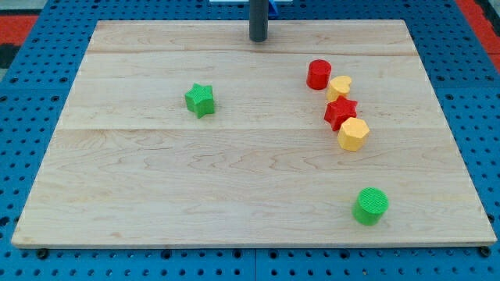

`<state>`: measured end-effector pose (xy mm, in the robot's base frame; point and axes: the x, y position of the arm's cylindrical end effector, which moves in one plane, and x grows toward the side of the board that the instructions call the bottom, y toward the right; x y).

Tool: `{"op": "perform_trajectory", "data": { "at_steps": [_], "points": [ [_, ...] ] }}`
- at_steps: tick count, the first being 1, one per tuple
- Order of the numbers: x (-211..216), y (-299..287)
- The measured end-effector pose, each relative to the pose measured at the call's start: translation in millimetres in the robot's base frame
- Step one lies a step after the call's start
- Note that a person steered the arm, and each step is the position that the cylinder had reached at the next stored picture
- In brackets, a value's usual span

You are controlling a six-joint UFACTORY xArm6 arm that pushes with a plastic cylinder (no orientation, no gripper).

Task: Place the green star towards the bottom left side of the blue cube

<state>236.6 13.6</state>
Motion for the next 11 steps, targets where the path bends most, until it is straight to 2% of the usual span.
{"op": "perform_trajectory", "data": {
  "at_steps": [1,2,3,4,5,6,7,8,9,10,11],
  "points": [
    [5.4,-1.5],
    [42.5,-30.5],
    [123.7,-49.5],
    [176.6,-45.6],
    [208.0,-88.3],
    [192.3,-105.7],
    [159.4,-68.3],
    [128.3,-67.6],
    [131.3,-72.8],
    [151.5,-117.9],
    [122.0,-89.2]
  ]
}}
